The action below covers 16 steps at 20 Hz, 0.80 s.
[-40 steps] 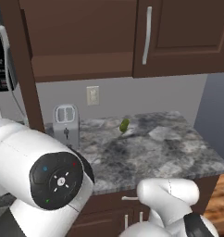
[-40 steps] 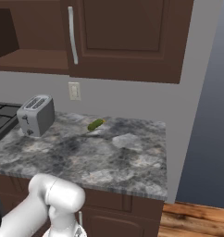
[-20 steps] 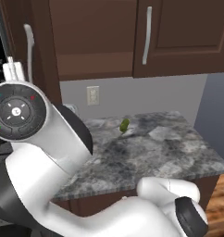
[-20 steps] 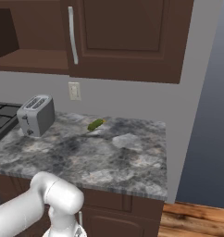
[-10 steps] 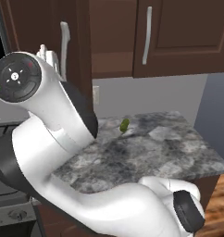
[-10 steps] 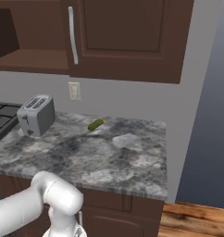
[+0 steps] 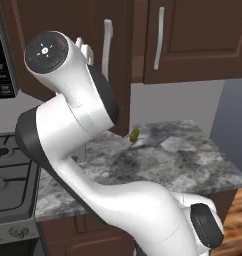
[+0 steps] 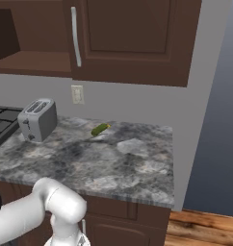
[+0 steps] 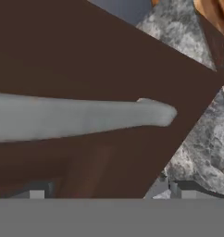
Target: Close all open cabinet doors.
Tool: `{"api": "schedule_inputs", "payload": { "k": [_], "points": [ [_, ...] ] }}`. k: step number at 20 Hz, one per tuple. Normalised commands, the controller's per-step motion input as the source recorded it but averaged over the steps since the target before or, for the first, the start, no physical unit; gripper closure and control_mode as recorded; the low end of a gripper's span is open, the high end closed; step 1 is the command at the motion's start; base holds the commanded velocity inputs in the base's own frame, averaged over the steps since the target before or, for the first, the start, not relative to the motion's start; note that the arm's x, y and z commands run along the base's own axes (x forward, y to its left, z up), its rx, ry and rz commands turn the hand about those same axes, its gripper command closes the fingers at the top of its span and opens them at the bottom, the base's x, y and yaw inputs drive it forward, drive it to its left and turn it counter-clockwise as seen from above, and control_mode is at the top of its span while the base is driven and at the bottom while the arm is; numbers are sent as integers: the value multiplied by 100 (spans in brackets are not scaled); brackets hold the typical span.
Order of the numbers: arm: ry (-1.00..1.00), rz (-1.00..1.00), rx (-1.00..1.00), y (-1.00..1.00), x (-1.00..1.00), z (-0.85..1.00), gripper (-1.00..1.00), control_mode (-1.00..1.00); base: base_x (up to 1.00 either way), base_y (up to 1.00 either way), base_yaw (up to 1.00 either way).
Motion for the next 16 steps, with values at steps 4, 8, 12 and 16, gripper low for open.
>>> {"api": "schedule_inputs", "payload": {
  "k": [4, 8, 12, 16],
  "points": [
    [0, -8, 8, -37, 63, -16, -100, -100, 0, 0, 0],
    [-7, 0, 8, -35, 49, -22, -100, -100, 0, 0, 0],
    [-17, 0, 8, -30, 52, -16, -100, -100, 0, 0, 0],
    [-4, 0, 11, -21, 60, 0, -100, -100, 0, 0, 0]
  ]
}}
